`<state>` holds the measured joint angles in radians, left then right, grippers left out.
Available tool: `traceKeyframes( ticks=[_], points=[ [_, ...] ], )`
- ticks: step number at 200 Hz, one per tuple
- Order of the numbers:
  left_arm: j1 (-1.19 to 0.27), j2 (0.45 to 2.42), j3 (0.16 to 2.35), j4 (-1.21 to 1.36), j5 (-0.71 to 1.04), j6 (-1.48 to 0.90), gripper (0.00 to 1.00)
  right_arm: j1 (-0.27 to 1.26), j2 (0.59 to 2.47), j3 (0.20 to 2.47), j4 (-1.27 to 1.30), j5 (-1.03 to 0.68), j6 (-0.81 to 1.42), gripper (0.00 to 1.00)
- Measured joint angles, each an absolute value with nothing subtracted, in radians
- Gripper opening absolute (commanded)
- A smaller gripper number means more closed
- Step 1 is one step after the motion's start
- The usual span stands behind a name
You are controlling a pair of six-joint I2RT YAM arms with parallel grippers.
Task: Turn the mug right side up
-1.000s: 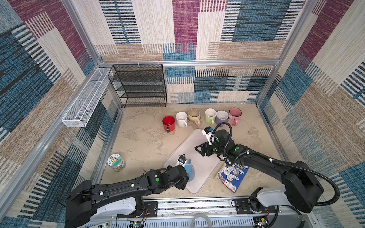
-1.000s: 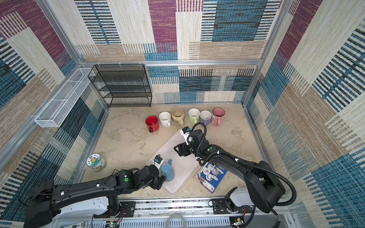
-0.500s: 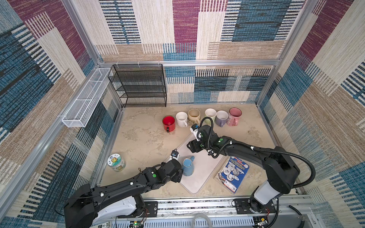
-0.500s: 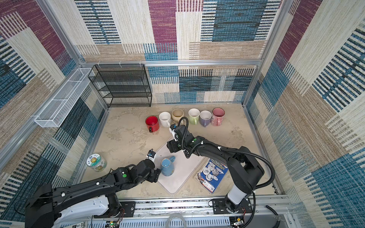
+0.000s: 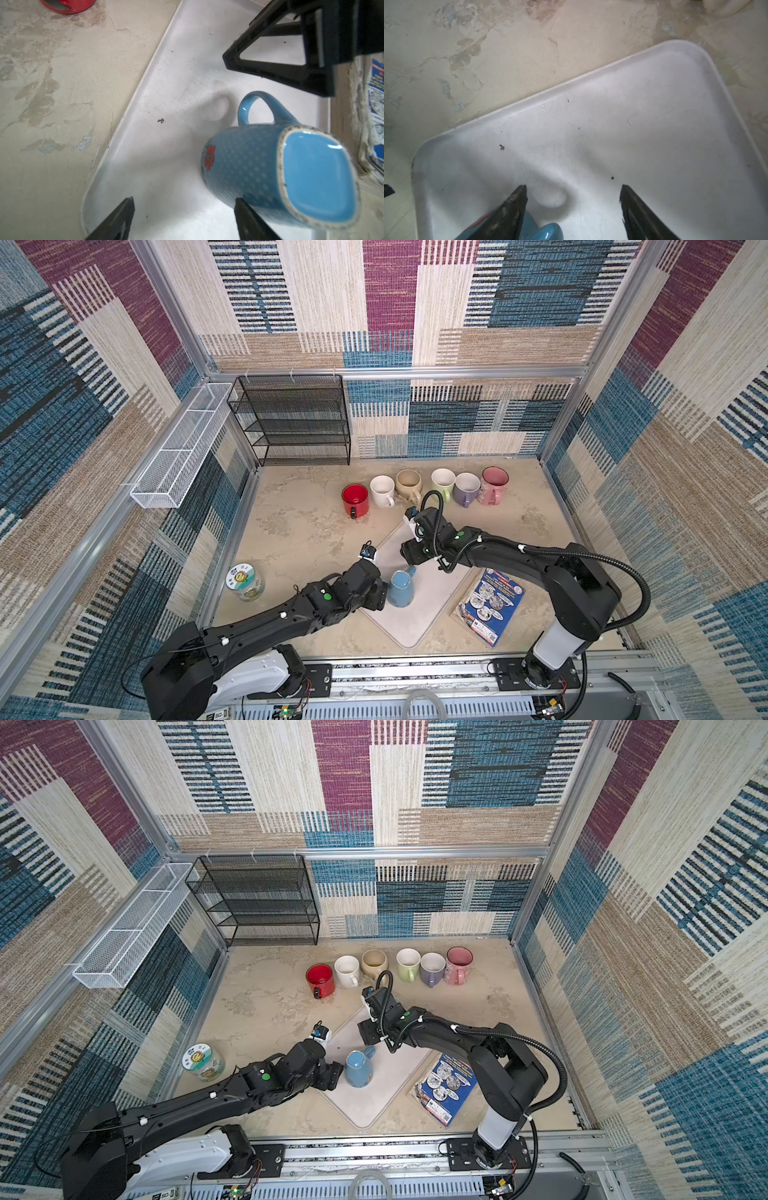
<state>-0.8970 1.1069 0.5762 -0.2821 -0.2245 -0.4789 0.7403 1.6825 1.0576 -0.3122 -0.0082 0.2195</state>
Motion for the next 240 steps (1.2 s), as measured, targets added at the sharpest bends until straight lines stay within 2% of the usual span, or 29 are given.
traceKeyframes(
  ticks=[53,165,240],
  points=[
    [-0.902,1.032,0.592,-0.356,-0.199,-0.456,0.80,0.745,1.645,0.980,-0.311,-0.009,0.221,0.71],
    [-1.033,0.974,0.574,-0.413,-0.151,-0.449,0.81,0.773,1.498,0.836,-0.313,-0.009,0.247,0.69],
    [-1.044,1.110,0.594,-0.316,-0.102,-0.445,0.81,0.774,1.493,0.837,-0.313,-0.009,0.247,0.69]
  ],
)
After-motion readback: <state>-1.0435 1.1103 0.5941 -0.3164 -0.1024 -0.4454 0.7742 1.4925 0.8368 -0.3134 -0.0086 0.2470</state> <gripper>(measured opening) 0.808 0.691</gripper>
